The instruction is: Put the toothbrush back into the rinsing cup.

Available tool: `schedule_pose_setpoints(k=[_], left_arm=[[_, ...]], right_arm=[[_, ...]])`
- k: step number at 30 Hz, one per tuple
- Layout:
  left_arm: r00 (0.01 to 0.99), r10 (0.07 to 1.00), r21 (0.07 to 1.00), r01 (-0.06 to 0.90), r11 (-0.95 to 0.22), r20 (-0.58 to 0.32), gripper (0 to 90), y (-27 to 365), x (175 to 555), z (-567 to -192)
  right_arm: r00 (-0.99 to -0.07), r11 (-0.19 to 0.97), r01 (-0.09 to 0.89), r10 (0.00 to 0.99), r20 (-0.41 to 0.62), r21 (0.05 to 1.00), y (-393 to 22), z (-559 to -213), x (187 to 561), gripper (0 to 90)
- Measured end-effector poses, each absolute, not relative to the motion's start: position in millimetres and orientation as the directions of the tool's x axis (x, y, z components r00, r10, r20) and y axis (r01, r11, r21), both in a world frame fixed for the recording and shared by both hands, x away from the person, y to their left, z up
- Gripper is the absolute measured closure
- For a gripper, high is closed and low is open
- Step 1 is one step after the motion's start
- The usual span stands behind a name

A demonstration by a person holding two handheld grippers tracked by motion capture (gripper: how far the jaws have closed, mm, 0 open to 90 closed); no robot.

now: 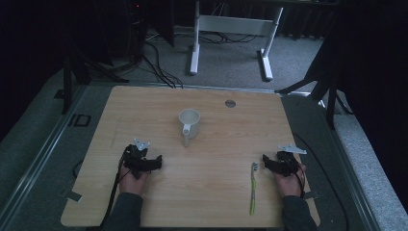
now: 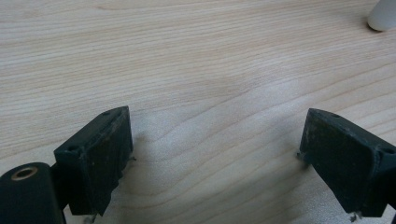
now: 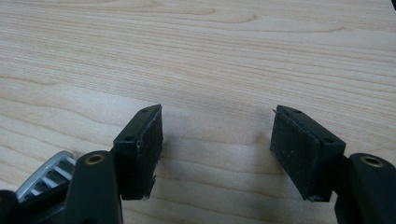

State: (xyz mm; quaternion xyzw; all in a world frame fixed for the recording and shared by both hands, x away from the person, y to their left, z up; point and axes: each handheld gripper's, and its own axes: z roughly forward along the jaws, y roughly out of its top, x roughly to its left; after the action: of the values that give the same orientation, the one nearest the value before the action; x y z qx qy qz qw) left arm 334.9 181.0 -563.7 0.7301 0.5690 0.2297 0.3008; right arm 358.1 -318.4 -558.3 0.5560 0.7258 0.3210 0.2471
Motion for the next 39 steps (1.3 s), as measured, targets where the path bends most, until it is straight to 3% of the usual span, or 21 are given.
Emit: schedule_pose_setpoints(k=[14, 22, 39], left_arm=[[0.247, 0.969, 0.701, 0.693, -0.172, -0.007, 10.1, 181.0, 334.9, -563.7], [0.248, 0.969, 0.700, 0.693, -0.172, -0.007, 10.1, 181.0, 335.0, -563.6], [0.248, 0.969, 0.701, 0.692, -0.172, -0.008, 10.2, 180.7, 335.1, -563.7]], right_arm=[[-0.244, 0.164, 0.651, 0.970, -0.001, 0.741, -317.2, -558.2, 357.4, 34.4], [-0.213, 0.118, 0.684, 0.976, 0.041, 0.719, -317.8, -552.5, 355.9, 43.0], [-0.251, 0.141, 0.685, 0.967, 0.050, 0.715, -308.2, -528.9, 340.4, 45.5]])
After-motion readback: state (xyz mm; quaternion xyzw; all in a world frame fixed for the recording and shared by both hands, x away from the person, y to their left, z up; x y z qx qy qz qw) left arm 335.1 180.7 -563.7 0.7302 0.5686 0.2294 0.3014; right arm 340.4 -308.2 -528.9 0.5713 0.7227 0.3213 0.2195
